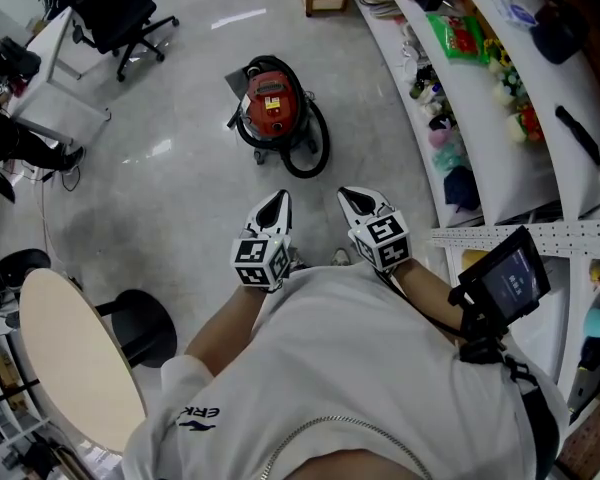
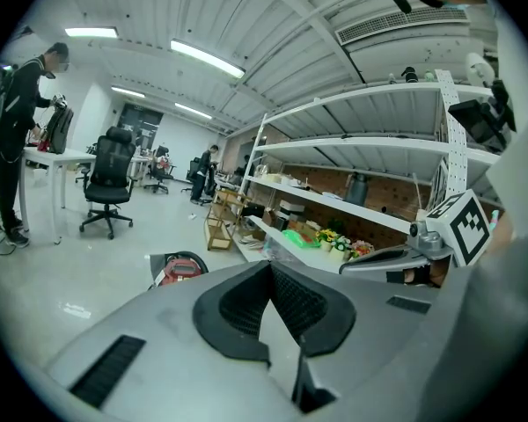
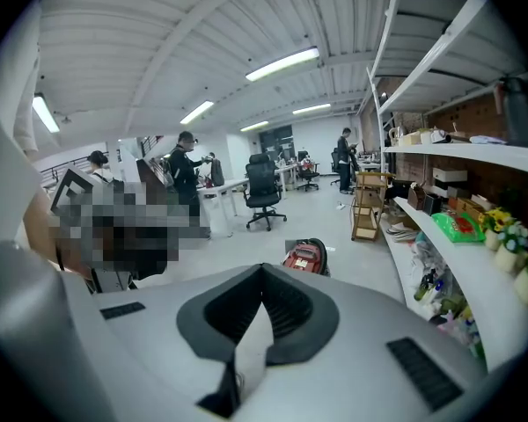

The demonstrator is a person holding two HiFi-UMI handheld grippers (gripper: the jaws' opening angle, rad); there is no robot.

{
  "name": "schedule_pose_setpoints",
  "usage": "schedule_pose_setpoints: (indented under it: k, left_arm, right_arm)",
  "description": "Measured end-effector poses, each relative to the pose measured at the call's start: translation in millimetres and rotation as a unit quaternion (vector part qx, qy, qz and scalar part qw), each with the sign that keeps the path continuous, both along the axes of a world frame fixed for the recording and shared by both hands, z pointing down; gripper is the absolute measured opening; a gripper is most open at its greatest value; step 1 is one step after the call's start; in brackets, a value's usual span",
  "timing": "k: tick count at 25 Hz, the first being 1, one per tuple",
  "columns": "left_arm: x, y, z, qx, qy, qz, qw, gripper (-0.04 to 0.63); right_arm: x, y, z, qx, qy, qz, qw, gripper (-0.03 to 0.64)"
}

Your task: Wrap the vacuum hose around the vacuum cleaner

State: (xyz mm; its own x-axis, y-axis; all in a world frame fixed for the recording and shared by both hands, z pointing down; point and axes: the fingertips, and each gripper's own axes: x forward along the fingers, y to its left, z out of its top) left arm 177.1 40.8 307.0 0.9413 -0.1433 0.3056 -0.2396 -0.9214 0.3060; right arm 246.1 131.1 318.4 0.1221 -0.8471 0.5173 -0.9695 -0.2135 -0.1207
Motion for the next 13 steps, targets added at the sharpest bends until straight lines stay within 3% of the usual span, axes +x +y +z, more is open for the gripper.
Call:
schedule_pose_setpoints:
  k: [13]
  left_arm:
    - [-7.5,-16.8,1.9,-0.008,0.002,-0.002,1.0,0.003]
  right_arm:
    - [-2.0,-17.9,-0.5,-0.003,0.009,0.008,1.0,0.002]
